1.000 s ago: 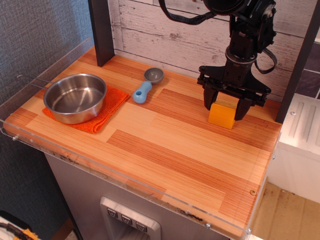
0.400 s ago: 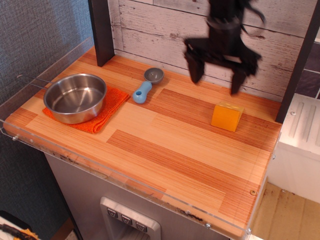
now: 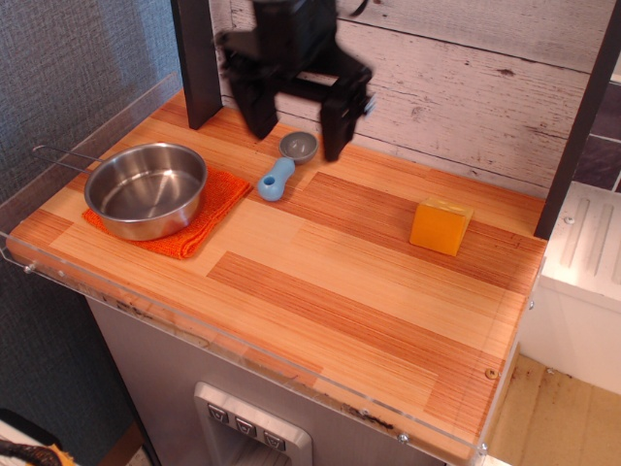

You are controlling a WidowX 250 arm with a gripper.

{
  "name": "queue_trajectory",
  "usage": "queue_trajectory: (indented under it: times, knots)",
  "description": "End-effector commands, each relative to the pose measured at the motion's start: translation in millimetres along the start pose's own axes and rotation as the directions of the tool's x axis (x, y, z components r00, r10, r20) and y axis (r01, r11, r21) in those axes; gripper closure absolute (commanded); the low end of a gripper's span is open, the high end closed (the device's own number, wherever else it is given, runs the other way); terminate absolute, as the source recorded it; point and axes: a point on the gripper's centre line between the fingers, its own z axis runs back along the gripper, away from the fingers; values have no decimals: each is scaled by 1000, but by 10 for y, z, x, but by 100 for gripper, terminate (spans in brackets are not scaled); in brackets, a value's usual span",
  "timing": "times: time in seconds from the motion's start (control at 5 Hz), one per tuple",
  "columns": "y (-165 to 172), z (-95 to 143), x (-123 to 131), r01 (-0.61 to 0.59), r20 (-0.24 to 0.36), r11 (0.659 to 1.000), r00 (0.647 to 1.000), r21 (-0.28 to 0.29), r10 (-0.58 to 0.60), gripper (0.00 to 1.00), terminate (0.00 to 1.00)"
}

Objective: Put the cheese towards the right upper corner of the table.

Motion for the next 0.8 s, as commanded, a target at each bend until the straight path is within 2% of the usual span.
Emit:
queue_trajectory:
  times: [0.0,0.4,0.6]
  knots:
    - [131,-100,-72,36,-76,998,997,42,-32,0,0]
    - [159,-178,-88,61,-100,997,993,38,-57,0,0]
    - [159,-178,-88,61,-100,997,993,38,-57,0,100]
